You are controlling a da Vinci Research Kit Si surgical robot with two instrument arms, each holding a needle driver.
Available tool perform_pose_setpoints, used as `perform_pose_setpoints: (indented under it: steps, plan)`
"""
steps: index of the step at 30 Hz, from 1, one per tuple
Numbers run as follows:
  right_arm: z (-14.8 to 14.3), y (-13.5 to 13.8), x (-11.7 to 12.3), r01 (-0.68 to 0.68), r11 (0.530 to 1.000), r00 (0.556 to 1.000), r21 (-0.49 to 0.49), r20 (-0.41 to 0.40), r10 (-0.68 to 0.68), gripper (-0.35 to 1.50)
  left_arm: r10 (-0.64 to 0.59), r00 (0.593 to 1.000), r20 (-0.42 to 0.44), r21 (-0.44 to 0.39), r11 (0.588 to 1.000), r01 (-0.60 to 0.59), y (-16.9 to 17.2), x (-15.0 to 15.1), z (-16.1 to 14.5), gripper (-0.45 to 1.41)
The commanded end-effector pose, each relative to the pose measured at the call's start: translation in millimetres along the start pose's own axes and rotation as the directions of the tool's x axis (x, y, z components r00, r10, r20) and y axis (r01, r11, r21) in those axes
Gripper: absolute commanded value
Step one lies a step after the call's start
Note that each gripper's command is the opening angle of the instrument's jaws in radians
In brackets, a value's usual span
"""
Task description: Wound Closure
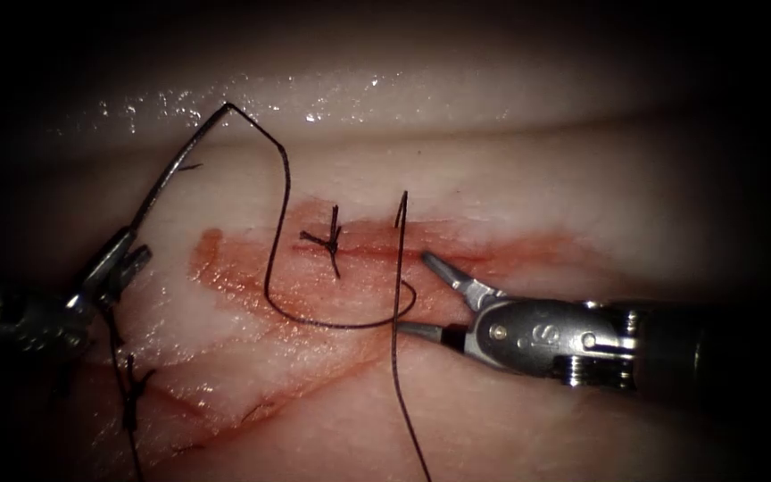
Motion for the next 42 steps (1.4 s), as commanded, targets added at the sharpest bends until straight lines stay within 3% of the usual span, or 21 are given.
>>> perform_pose_setpoints:
  steps: [1, 2, 3, 5, 11, 15, 17, 18, 20, 21, 22, 31, 32, 33, 34, 35, 36, 39, 42]
  plan:
    - [0.7, -0.2, 0.6, -0.005, 1.0, 1.0, 0.001, -0.006, 0.005, 0.81, -0.003, 1.0, -0.007, -0.005, 1.0, 0.003, 0.7, -0.2, 0.6, -0.45]
    - [0.7, -0.2, 0.8, -0.012, 1.0, 1.0, 0.004, -0.008, 0.012, 0.64, -0.013, 1.0, -0.01, -0.01, 1.0, 0.013, 0.8, -0.3, 0.6, -0.45]
    - [0.6, -0.3, 0.9, -0.012, 1.0, 1.0, 0.008, -0.01, 0.012, 0.24, -0.024, 1.0, -0.018, -0.014, 1.0, 0.024, 0.8, -0.4, 0.7, -0.45]
    - [0.6, -0.5, 0.9, -0.005, 1.0, 1.0, 0.016, -0.019, 0.005, -0.35, -0.032, 0.999, -0.033, -0.028, 0.999, 0.031, 1.0, -0.5, 0.8, -0.45]
    - [0.6, -2.1, 0.5, 0.011, 0.994, 1.0, 0.109, -0.002, -0.011, -0.35, -0.084, 0.993, -0.083, -0.071, 0.994, 0.078, 1.6, -1.2, 1.1, -0.45]
    - [-0.4, -4.8, 2.5, 0.014, 0.984, 1.0, 0.177, 0.021, -0.018, -0.35, -0.143, 0.98, -0.135, -0.131, 0.983, 0.125, 2.2, -1.9, 1.5, -0.45]
    - [-1.4, -6.6, 4.6, 0.012, 0.979, 1.0, 0.204, 0.025, -0.017, -0.35, -0.158, 0.975, -0.153, -0.152, 0.979, 0.135, 2.5, -2.4, 1.7, -0.45]
    - [-2.3, -8.4, 7.4, 0.013, 0.973, 1.0, 0.228, 0.024, -0.019, -0.35, -0.169, 0.971, -0.171, -0.166, 0.976, 0.141, 2.8, -2.7, 1.9, -0.45]
    - [-2.7, -9.2, 8.7, 0.017, 0.971, 0.999, 0.239, 0.022, -0.023, -0.35, -0.18, 0.968, -0.177, -0.176, 0.973, 0.149, 2.9, -2.9, 1.9, -0.45]
    - [-3.5, -11.0, 11.8, 0.031, 0.965, 0.999, 0.259, 0.014, -0.035, -0.35, -0.209, 0.96, -0.186, -0.193, 0.966, 0.173, 3.0, -3.2, 2.0, -0.45]
    - [-3.5, -11.0, 11.8, 0.031, 0.965, 0.999, 0.259, 0.014, -0.035, -0.35, -0.209, 0.96, -0.186, -0.193, 0.966, 0.173, 3.0, -3.2, 2.0, -0.45]
    - [-3.6, -18.4, 23.6, 0.118, 0.94, 0.993, 0.32, -0.032, -0.113, -0.35, -0.312, 0.925, -0.219, -0.251, 0.934, 0.256, 2.2, -4.9, 1.4, -0.45]
    - [-3.6, -18.4, 23.6, 0.118, 0.94, 0.993, 0.32, -0.032, -0.113, -0.35, -0.312, 0.925, -0.219, -0.251, 0.934, 0.256, 2.2, -4.9, 1.4, -0.45]
    - [-3.4, -18.2, 24.0, 0.114, 0.941, 0.994, 0.32, -0.03, -0.11, -0.28, -0.312, 0.925, -0.218, -0.246, 0.935, 0.257, 2.2, -5.0, 1.4, -0.45]
    - [-3.3, -17.8, 24.2, 0.114, 0.941, 0.993, 0.319, -0.032, -0.11, 0.1, -0.311, 0.925, -0.217, -0.245, 0.935, 0.257, 2.2, -5.2, 1.4, -0.45]
    - [-3.3, -17.1, 24.2, 0.114, 0.952, 0.993, 0.283, -0.04, -0.107, 0.69, -0.31, 0.926, -0.215, -0.242, 0.936, 0.257, 2.2, -5.3, 1.4, -0.45]
    - [-3.3, -16.4, 24.0, 0.109, 0.963, 0.994, 0.247, -0.046, -0.101, 1.01, -0.309, 0.927, -0.212, -0.238, 0.936, 0.258, 2.2, -5.5, 1.4, -0.45]
    - [-3.9, -13.6, 23.0, 0.096, 0.986, 0.995, 0.139, -0.051, -0.09, 1.4, -0.307, 0.928, -0.21, -0.233, 0.938, 0.257, 2.2, -5.9, 1.4, -0.45]
    - [-5.1, -11.0, 21.3, 0.083, 0.994, 0.996, 0.071, -0.046, -0.08, 1.46, -0.304, 0.931, -0.204, -0.225, 0.94, 0.258, 2.3, -6.2, 1.5, -0.45]
